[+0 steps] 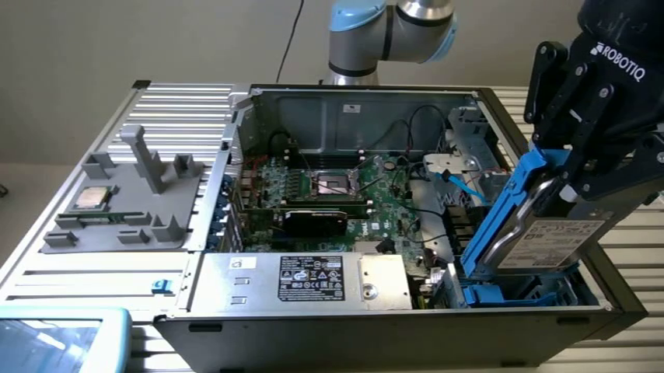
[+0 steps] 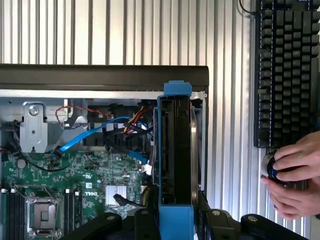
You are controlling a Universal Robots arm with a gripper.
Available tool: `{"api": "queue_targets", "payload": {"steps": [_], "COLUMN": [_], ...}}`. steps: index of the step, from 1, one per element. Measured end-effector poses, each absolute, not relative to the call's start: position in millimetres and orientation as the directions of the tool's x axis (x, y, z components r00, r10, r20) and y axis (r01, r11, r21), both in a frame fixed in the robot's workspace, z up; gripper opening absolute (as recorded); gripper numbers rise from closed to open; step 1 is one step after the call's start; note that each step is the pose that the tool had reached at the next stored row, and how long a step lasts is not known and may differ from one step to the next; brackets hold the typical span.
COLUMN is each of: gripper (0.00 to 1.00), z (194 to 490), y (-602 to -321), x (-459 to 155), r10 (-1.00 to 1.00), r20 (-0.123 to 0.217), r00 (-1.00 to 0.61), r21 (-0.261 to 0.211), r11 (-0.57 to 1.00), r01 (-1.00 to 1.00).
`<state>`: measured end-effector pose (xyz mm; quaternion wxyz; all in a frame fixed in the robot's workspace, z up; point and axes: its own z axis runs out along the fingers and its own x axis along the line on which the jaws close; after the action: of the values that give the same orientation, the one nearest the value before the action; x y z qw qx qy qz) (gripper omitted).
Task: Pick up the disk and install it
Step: 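Insert the disk into the insertion slot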
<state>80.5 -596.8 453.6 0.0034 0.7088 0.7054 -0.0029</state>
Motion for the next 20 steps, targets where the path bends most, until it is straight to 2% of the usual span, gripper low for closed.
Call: {"api": "queue_targets", "payload": {"steps": [5,20], "gripper": [0.37,0.37], "z": [451,436], "y": [-597,-597], "x": [81,83], "r10": [1.0,1.0], "r20": [-0.008,0.028], "r00": [0.005,0.005], "r21": [0.001,0.0], "r11": [-0.005,-0.005], "r01": [1.0,1.0]}}
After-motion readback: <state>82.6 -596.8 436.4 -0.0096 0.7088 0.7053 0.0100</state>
